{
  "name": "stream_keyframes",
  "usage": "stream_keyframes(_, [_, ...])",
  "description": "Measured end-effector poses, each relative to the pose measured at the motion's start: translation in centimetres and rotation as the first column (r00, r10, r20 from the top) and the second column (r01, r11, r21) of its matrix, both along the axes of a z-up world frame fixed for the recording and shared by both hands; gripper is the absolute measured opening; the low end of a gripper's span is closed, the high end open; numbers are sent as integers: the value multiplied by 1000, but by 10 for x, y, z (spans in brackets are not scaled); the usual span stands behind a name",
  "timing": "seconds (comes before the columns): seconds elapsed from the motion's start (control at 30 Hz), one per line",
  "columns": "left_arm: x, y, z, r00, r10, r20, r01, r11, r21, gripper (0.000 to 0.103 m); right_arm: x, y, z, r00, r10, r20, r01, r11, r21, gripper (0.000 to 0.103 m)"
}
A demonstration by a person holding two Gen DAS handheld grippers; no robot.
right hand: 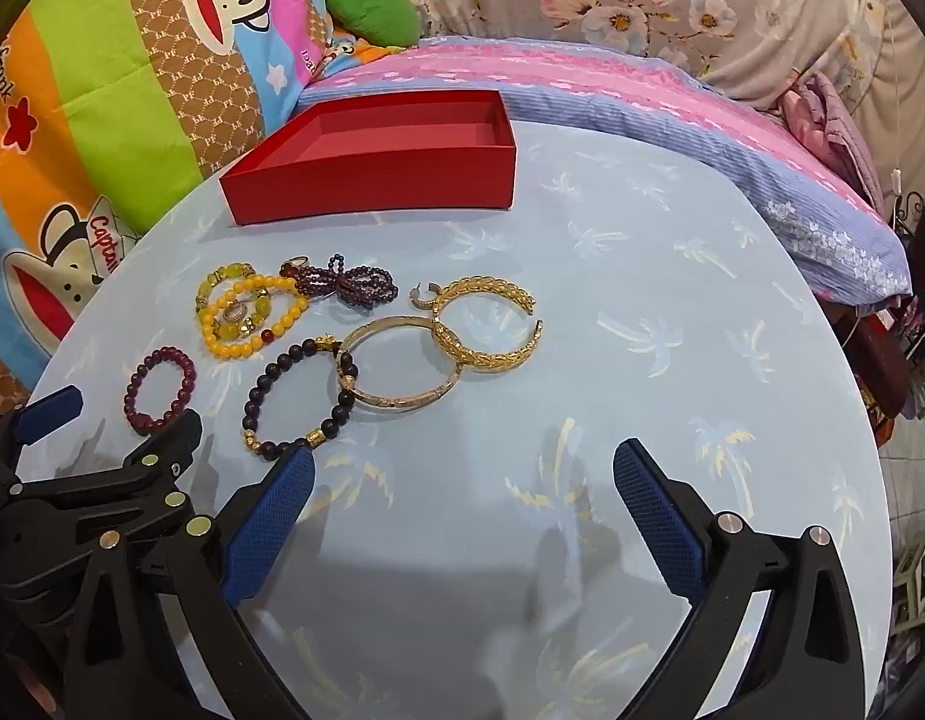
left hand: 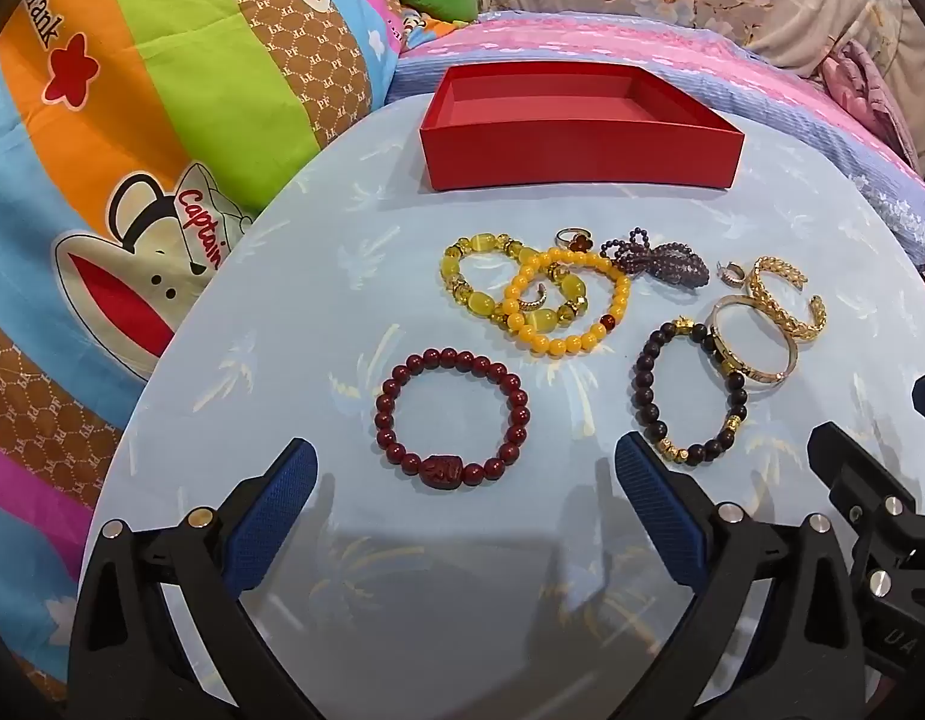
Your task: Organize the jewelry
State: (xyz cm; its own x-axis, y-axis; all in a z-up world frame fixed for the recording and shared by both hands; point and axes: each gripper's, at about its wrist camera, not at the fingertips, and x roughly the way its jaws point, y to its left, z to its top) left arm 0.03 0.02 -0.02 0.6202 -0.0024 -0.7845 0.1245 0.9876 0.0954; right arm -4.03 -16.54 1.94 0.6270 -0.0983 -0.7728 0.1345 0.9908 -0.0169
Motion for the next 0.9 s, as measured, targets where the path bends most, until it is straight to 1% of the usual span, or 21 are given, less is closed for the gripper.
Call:
stream_keyframes(0.37, [4, 14, 3, 1000, -4, -8, 4, 1000, -14, 95, -1, 1, 1, 1000, 0, 1, 0, 1000, -3, 96])
stream_keyframes(0.47, [2, 6, 2, 1000, -3, -2, 3, 1000, -4, 95, -1, 1, 1, 1000, 1, 1, -1, 1000, -2, 96])
stream_keyframes(0.7, [2, 6, 3, 1000, -2, 1, 2, 1000, -1, 95, -2, 1, 0, 1000, 0, 3, 0, 1000, -6, 96])
stream_keyframes(0.9, [-1, 2, 4, 1000, -1, 6, 1, 1000, 2, 95, -2, 3, 4, 1000, 0, 5, 0, 1000, -6, 96])
